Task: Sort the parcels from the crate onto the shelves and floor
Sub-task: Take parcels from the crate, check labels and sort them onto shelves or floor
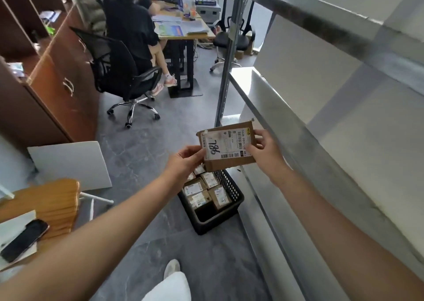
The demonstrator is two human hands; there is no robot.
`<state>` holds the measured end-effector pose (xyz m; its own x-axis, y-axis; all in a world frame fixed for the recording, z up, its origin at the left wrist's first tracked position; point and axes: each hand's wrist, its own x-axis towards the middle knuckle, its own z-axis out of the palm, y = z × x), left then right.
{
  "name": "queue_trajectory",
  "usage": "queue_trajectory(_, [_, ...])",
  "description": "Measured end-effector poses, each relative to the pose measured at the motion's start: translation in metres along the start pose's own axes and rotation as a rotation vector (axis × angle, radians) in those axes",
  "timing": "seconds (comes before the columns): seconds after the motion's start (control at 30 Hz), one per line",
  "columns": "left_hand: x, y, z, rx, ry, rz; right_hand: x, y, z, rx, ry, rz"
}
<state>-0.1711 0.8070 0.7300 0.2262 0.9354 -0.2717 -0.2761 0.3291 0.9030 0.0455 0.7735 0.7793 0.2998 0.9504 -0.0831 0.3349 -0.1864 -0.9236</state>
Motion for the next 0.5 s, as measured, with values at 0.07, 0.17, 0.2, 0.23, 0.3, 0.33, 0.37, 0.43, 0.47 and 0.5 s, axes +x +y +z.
queue_trajectory(0.07, [0.029,-0.001,-0.012,0.035,-0.001,-0.029,0.027,0.005,0.015,-0.037,-0.001,0.045])
queue_trajectory(0.17, [0.073,-0.004,-0.029,0.086,0.041,-0.107,0.068,0.016,0.038,-0.059,-0.002,0.110])
queue_trajectory(0.2, [0.085,-0.005,-0.033,0.095,0.052,-0.141,0.080,0.021,0.046,-0.066,-0.002,0.128])
queue_trajectory(0.23, [0.097,-0.005,-0.036,0.102,0.054,-0.172,0.090,0.027,0.053,-0.066,-0.001,0.147])
queue_trajectory(0.3, [0.120,-0.004,-0.041,0.114,0.030,-0.209,0.107,0.040,0.066,-0.058,0.014,0.178])
queue_trajectory(0.33, [0.130,-0.004,-0.043,0.125,0.020,-0.223,0.114,0.046,0.072,-0.058,0.025,0.195])
queue_trajectory(0.37, [0.141,-0.006,-0.046,0.146,0.016,-0.233,0.121,0.054,0.076,-0.058,0.036,0.213])
queue_trajectory(0.43, [0.163,-0.014,-0.047,0.189,0.021,-0.256,0.134,0.070,0.082,-0.054,0.047,0.243])
queue_trajectory(0.47, [0.174,-0.021,-0.047,0.207,0.026,-0.269,0.141,0.080,0.084,-0.049,0.047,0.255])
queue_trajectory(0.5, [0.184,-0.029,-0.046,0.220,0.034,-0.282,0.148,0.091,0.085,-0.043,0.043,0.267])
